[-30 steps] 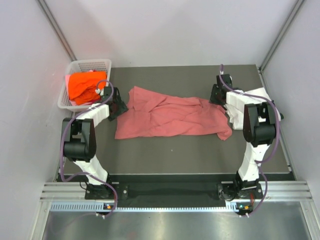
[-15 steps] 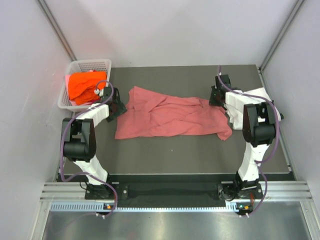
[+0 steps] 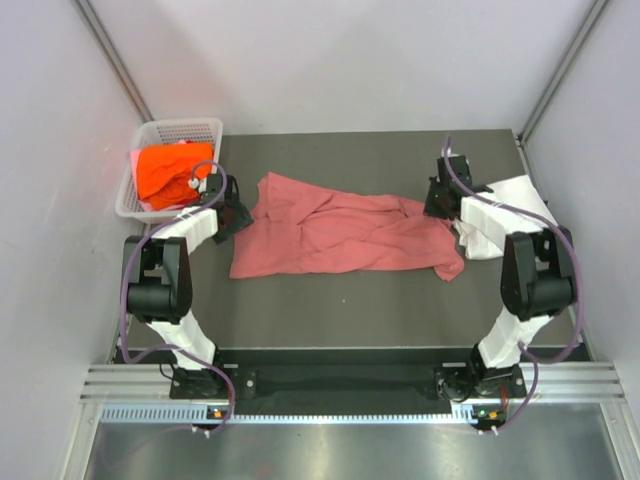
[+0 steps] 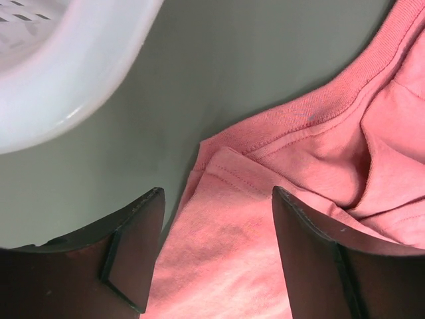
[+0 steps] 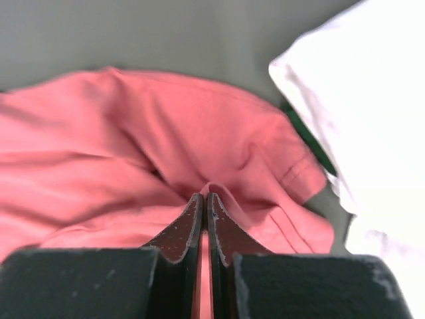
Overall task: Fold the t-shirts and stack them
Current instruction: Flatten the tshirt out
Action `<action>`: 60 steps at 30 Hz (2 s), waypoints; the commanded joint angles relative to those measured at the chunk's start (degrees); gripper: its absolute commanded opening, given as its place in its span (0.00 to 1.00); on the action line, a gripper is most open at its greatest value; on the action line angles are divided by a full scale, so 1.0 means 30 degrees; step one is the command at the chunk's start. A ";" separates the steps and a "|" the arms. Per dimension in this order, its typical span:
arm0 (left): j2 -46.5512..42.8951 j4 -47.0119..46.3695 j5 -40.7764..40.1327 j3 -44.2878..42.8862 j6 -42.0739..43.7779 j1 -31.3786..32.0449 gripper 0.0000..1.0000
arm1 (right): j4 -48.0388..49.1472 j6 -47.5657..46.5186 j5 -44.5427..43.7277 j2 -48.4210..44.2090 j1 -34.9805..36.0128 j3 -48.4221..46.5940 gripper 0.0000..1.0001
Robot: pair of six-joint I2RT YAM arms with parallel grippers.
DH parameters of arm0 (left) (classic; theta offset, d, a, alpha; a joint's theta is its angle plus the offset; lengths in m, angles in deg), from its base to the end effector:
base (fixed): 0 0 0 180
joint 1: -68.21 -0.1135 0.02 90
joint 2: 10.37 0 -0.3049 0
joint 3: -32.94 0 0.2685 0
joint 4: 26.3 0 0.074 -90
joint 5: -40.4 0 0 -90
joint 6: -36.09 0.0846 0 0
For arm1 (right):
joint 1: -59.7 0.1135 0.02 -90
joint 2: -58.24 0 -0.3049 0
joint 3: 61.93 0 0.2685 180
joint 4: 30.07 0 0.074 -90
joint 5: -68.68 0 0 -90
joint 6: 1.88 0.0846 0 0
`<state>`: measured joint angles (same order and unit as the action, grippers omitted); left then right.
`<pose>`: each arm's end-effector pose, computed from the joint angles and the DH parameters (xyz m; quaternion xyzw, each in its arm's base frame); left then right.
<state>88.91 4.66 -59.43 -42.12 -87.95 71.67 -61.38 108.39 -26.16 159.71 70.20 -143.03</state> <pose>0.4040 -0.0100 0.1751 -0.2754 0.9103 -0.0184 0.3086 0.4246 0.0714 0.1947 0.0942 0.9392 0.0485 0.3267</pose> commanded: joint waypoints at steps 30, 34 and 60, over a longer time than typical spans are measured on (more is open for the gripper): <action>-0.0196 -0.0741 -0.0944 -0.0757 0.0185 -0.0071 0.46 | 0.2322 0.0743 0.0266 -0.4469 0.0161 0.3216 0.00; 0.0623 -0.0915 -0.0857 -0.1022 0.0098 -0.0100 0.50 | 0.2381 0.0743 0.0354 -0.4380 0.0161 0.3158 0.00; -0.1393 0.0166 -0.0476 -0.1314 0.0332 -0.0159 0.00 | 0.2030 0.0830 0.0151 -0.5141 0.0103 0.3099 0.00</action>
<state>90.33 4.92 -60.58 -45.93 -87.80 71.52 -56.00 110.42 -24.74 147.45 70.20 -132.21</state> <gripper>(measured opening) 0.012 0.012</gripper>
